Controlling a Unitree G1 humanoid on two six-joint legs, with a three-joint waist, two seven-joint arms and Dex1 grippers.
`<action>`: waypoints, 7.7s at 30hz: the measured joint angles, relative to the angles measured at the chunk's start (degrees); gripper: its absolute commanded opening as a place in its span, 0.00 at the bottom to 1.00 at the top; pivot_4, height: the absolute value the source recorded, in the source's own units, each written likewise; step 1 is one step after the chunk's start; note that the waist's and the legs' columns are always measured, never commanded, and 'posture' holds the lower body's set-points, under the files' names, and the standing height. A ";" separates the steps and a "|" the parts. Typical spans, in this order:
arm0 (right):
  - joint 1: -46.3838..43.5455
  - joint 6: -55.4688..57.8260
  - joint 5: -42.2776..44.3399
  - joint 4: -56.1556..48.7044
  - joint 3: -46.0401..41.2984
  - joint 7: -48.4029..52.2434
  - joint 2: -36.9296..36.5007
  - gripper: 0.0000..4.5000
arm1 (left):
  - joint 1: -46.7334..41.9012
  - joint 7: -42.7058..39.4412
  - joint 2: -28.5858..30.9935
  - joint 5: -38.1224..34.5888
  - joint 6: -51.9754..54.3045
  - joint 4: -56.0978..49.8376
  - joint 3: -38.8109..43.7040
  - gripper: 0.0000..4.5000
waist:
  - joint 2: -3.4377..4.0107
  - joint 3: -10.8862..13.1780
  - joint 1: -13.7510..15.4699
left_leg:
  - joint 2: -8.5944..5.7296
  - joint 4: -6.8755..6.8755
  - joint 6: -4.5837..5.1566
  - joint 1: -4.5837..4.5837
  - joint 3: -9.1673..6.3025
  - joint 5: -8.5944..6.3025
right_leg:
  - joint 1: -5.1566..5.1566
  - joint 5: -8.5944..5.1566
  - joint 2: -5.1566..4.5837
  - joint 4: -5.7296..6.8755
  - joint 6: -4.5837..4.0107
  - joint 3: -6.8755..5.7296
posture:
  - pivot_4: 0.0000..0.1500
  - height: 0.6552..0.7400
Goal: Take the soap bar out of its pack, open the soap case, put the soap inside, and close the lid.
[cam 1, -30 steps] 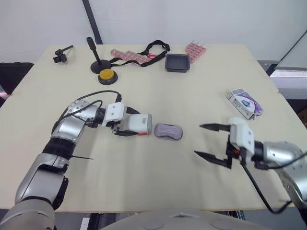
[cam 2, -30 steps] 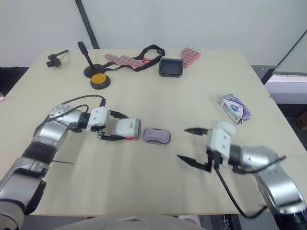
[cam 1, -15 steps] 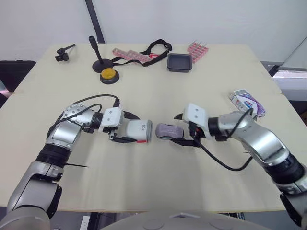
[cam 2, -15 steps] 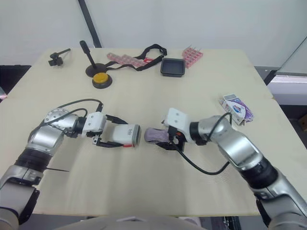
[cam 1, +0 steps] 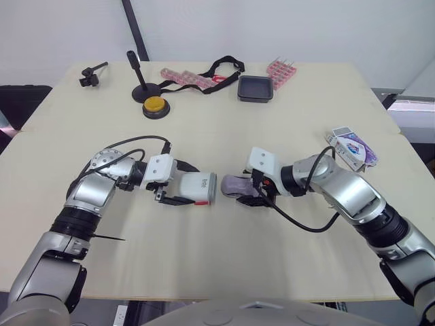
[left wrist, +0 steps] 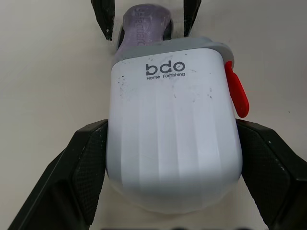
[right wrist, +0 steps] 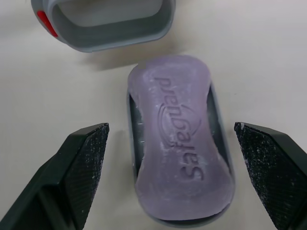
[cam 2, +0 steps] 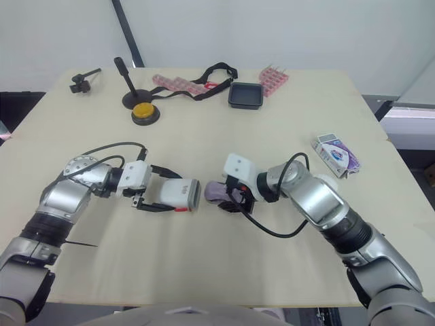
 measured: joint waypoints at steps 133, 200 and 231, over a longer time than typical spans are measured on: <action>6.21 -14.84 -7.23 -3.67 -3.05 9.99 -9.36 0.01 | -0.71 8.24 -10.58 4.37 -2.96 1.37 -5.62 0.77 | 0.02 0.03 -0.01 | 0.05 -0.05 -0.01 0.00 0.00 0.03 | 0.03 0.00 0.03 -0.01 -0.01 0.18 | 1.00 0.87; 11.86 39.40 60.12 6.64 -44.93 -34.78 17.69 0.99 | 2.26 12.75 -13.39 2.56 -13.45 -1.14 -3.52 0.77 | 0.13 0.06 1.23 | 0.00 -0.40 -0.20 0.10 0.02 0.15 | 0.02 -0.01 0.01 -0.16 -0.02 -0.02 | 1.00 0.87; 10.10 35.91 61.30 11.10 -40.50 -39.83 18.58 0.49 | 2.12 14.78 -13.18 3.26 -13.02 -1.57 -4.45 0.77 | 0.12 0.06 0.80 | -0.01 -0.63 -0.29 0.11 0.02 0.20 | 0.02 0.00 0.02 -0.27 0.01 -0.07 | 1.00 0.87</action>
